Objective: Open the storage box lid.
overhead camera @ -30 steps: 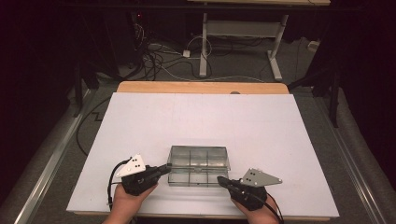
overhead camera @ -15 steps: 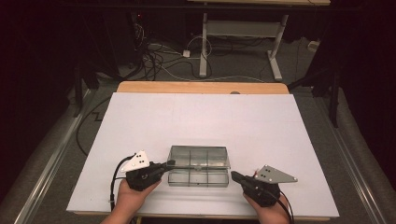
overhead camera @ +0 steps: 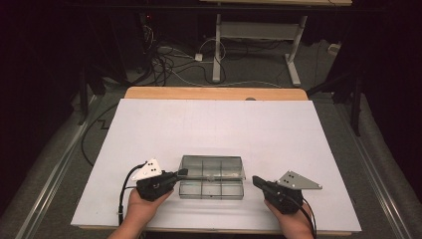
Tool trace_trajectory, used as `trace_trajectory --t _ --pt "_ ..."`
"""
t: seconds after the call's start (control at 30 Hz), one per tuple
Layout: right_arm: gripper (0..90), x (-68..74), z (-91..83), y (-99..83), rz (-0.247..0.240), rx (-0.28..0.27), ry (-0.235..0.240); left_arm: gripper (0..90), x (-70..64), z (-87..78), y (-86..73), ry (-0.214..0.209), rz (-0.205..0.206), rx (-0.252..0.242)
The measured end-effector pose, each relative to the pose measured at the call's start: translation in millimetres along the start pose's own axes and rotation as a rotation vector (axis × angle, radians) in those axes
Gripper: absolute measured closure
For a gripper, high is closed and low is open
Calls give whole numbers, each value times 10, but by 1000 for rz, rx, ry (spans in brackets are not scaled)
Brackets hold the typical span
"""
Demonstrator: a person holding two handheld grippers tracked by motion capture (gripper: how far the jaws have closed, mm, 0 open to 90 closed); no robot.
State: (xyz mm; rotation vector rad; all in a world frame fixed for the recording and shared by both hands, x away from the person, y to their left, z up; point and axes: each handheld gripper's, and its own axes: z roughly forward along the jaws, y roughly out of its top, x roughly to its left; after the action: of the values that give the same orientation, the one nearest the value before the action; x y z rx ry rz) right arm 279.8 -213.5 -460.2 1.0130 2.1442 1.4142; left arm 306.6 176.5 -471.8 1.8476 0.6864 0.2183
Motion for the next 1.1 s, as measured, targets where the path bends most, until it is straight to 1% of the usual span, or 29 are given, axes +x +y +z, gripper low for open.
trace_trajectory --t 0.07,0.23,0.33,0.4,0.47,0.63,0.73,0.83,1.1 --pt "900 -16 24 25 -3 -6 -6 875 13 7 9 4 -2 -4" --pt "900 -74 104 90 -16 -24 -1 874 26 23 56 9 -5 -13" --pt "900 -96 154 145 -31 -22 -22 875 29 42 76 12 1 -14" --pt "900 -129 180 177 -26 -26 -33 874 46 60 82 12 -3 -15" --pt "900 -168 214 210 -31 -26 -47 874 66 82 85 14 -7 -16" --pt "900 -235 335 288 -31 -18 -57 874 103 114 89 19 -15 -14" --pt "900 -243 410 331 -35 -6 -57 875 117 119 99 25 -18 -17" --pt "900 -248 462 387 -33 -11 -54 875 123 125 108 30 -17 -17" --pt "900 -240 564 510 -52 -24 -48 875 154 141 128 43 -18 -17"
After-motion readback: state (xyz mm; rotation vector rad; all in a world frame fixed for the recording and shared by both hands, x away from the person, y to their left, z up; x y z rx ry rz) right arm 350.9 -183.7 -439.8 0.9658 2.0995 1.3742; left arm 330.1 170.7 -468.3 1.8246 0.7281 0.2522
